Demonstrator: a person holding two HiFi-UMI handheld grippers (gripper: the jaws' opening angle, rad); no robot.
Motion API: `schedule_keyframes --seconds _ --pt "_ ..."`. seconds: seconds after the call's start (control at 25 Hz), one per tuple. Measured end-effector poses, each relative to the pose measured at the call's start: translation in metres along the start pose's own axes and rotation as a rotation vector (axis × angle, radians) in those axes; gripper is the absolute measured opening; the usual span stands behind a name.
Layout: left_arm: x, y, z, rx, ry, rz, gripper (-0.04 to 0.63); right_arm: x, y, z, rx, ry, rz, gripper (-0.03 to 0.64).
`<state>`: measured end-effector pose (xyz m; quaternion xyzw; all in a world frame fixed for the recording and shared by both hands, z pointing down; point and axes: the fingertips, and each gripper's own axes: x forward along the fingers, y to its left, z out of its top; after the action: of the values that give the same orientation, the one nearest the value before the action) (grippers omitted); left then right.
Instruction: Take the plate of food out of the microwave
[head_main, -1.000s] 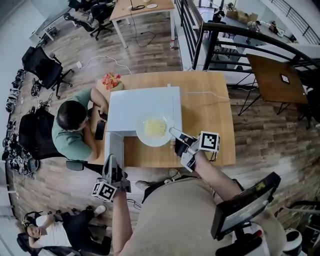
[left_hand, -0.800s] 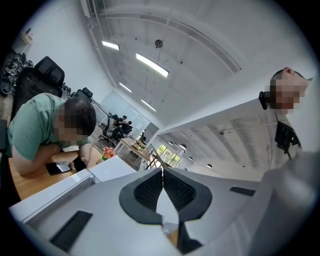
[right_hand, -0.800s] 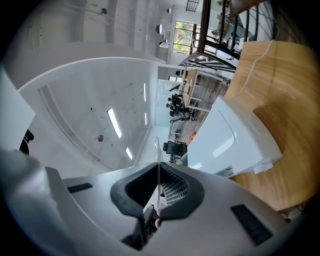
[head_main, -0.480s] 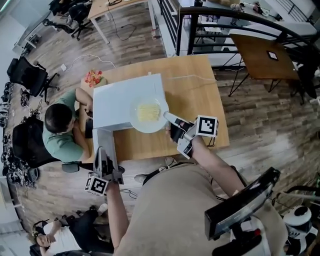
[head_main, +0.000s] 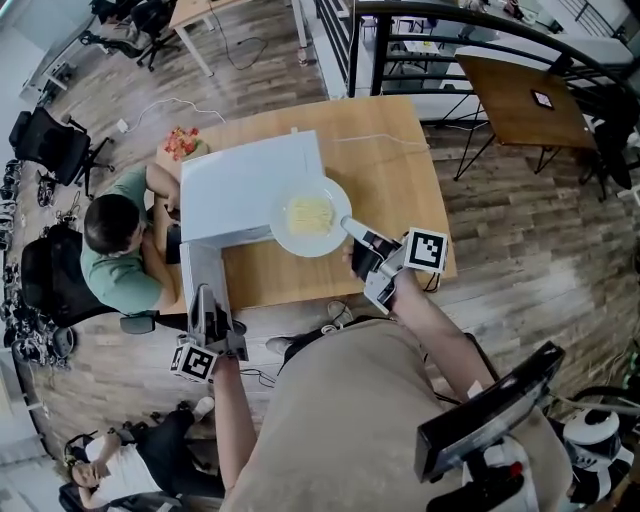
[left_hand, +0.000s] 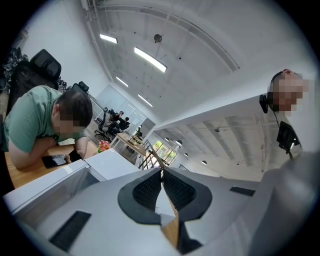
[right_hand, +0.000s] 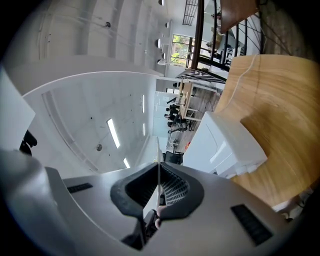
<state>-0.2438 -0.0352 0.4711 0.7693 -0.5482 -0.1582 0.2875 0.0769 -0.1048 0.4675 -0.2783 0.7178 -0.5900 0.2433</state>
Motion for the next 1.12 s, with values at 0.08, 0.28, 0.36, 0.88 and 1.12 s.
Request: schedule_keyframes --seconds 0.08,0.28,0.36,0.88,1.12 --pt "-0.002 -0.002 0.002 -0.012 -0.004 -0.011 0.005 -0.002 -0.003 -0.001 0.008 -0.002 -0.008 0.018" --pt "-0.002 -0.004 -0.012 -0.026 0.007 -0.014 0.005 -0.014 -0.018 -0.006 0.011 -0.004 -0.015 0.018" --pt "0.001 -0.002 -0.015 -0.033 0.013 -0.015 0.005 -0.011 -0.022 -0.008 -0.006 0.005 -0.022 0.018" --pt "-0.011 0.008 -0.062 -0.060 0.041 0.012 0.005 -0.014 -0.063 -0.055 -0.061 0.143 -0.077 0.018" --pt "-0.015 0.010 -0.082 -0.091 0.070 0.025 0.005 -0.013 -0.094 -0.087 -0.017 0.216 -0.143 0.018"
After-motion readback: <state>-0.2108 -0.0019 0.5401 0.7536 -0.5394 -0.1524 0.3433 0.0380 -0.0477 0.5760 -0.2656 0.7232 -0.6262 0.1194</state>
